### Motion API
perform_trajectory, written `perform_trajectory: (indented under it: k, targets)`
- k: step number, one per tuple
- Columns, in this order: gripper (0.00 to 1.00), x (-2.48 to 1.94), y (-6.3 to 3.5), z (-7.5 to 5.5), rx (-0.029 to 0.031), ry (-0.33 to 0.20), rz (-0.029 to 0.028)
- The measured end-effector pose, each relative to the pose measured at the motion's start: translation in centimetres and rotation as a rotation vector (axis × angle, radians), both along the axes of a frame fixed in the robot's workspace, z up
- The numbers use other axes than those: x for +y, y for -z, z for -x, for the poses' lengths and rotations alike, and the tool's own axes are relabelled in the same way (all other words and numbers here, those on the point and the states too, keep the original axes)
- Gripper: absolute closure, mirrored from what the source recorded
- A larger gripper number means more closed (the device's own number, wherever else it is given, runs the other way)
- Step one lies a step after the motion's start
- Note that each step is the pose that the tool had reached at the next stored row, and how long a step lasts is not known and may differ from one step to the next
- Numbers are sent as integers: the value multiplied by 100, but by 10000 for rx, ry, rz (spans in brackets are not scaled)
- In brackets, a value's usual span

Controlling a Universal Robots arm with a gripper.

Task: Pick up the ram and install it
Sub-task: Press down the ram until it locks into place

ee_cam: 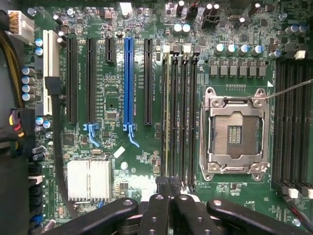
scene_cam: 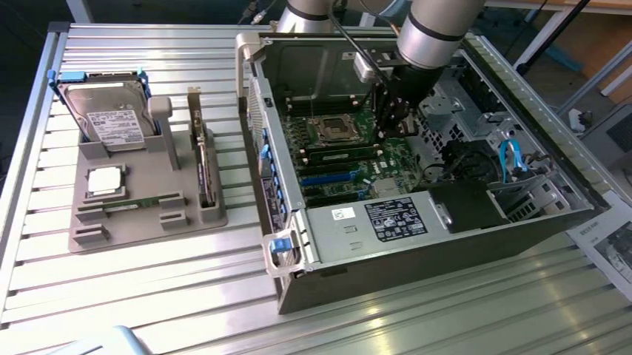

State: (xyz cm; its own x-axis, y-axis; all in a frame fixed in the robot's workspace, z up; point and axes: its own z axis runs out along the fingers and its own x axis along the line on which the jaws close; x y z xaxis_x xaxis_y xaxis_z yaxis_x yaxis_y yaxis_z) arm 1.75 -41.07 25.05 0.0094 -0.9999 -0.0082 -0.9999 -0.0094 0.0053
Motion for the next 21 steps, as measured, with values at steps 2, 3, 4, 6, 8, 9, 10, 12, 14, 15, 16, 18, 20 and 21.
perform_trajectory:
  k: [2,3,4,6,8,9,10,12,14,15,16,18,20,21]
  targets:
    - [90,0,58,0,-6,0,-1]
    - [90,0,85,0,-8,0,-1]
    - [90,0,88,0,-7,0,1]
    - [90,0,89,0,-7,0,0]
    - [90,0,88,-3,-7,0,1]
    - [90,0,88,-9,-7,1,1]
    - [90,1,89,-18,-7,1,0]
    - [90,1,89,-42,-7,0,-1]
    - [90,0,89,-71,-8,0,-1]
    - [90,0,89,-80,-7,0,-1]
    - [90,0,89,-86,-7,0,0]
    - [90,0,89,-90,-7,0,0]
    - [90,0,89,-90,-7,1,0]
    - [90,0,89,-90,-7,1,0]
